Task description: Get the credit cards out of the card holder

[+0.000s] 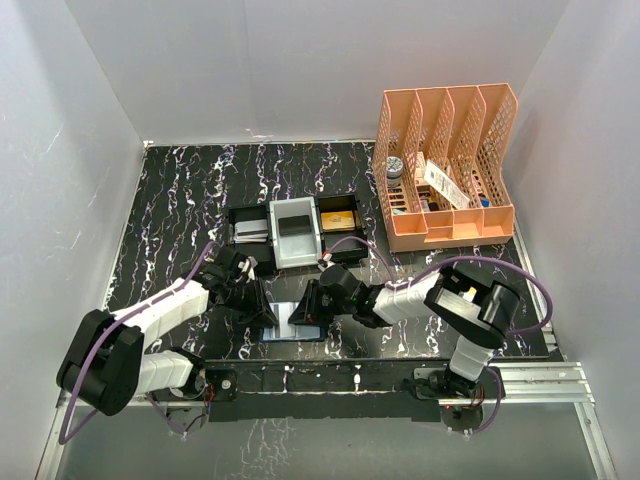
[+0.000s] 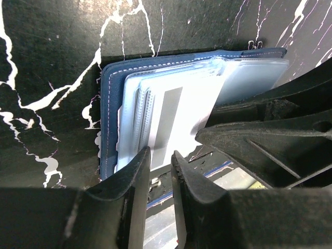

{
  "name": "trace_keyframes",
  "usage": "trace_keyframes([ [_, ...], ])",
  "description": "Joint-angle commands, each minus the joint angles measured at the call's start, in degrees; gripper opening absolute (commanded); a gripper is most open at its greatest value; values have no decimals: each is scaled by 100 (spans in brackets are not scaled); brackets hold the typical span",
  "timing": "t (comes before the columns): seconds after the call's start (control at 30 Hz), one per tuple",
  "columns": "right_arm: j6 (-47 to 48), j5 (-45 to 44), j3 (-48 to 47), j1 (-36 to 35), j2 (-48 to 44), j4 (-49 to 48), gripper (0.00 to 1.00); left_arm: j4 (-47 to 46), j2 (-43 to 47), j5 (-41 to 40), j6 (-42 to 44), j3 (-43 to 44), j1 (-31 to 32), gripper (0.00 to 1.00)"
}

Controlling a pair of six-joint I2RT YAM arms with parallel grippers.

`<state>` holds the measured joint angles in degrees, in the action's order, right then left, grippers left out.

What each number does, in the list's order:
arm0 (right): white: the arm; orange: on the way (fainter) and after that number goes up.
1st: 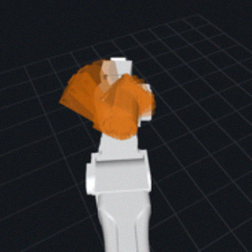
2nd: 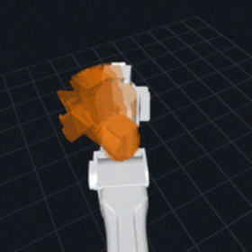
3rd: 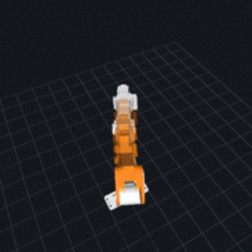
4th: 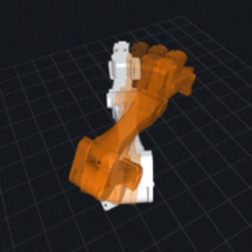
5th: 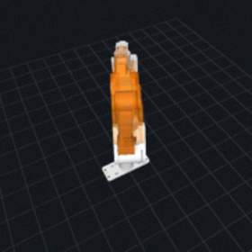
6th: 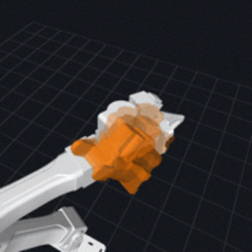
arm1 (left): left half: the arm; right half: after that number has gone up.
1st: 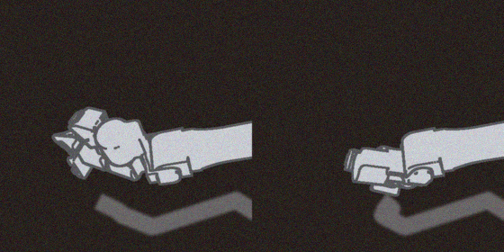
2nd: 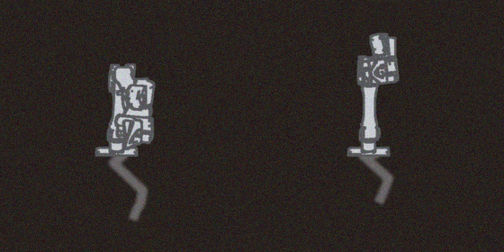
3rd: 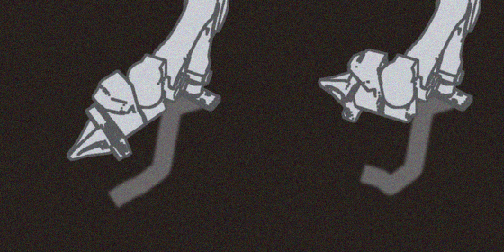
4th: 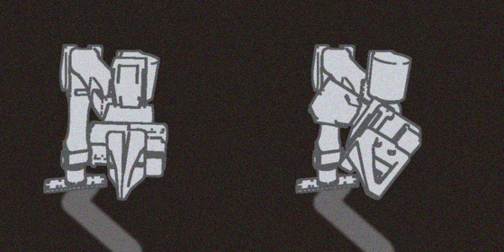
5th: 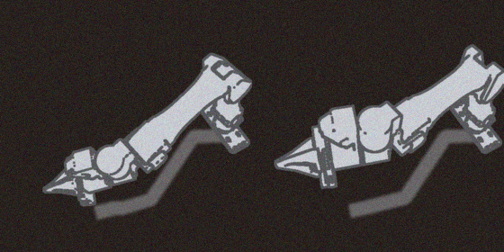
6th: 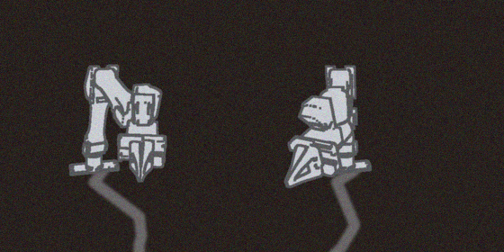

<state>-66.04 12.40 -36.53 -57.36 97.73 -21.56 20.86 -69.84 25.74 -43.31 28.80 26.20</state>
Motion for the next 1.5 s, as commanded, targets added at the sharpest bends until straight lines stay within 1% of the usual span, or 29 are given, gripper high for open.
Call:
trace_keyframes([
  [0.0,-148,151,-51,28,136,-380,17,91,-83,-212,-5,-124,101,21],
  [0.1,-76,195,-114,32,122,-264,10,178,-122,-312,-11,-78,121,20],
  [0.23,-14,139,15,77,-42,-143,6,259,-109,-466,-27,-39,120,19],
  [0.27,13,175,83,100,-73,-214,2,264,-119,-479,-35,-47,122,19],
  [0.3,113,310,140,128,-67,-480,0,276,-136,-477,-37,-42,123,19],
  [0.33,234,571,157,177,-14,-668,0,288,-158,-474,-31,-22,123,19],
  [0.4,464,1197,57,332,157,-614,0,314,-220,-516,-5,6,127,18],
  [0.43,510,1286,54,367,166,-588,0,332,-260,-569,-2,24,128,17],
  [0.63,484,1433,378,542,125,-825,0,382,-288,-664,-51,31,125,15],
  [0.83,476,1538,472,620,167,-870,0,272,-373,-702,-171,-25,124,13],
  [1.17,331,1557,769,744,3,-1088,0,388,-64,-828,-244,122,118,13],
  [1.23,337,1566,758,744,12,-1078,0,419,82,-868,-286,221,125,15],
  [1.27,333,1568,743,744,24,-1078,0,398,189,-880,-358,278,127,19],
  [1.37,276,1545,718,745,70,-1119,0,-8,527,-696,-502,418,177,35],
  [1.47,220,1458,715,745,33,-1122,0,-208,506,-546,-472,697,280,45],
])
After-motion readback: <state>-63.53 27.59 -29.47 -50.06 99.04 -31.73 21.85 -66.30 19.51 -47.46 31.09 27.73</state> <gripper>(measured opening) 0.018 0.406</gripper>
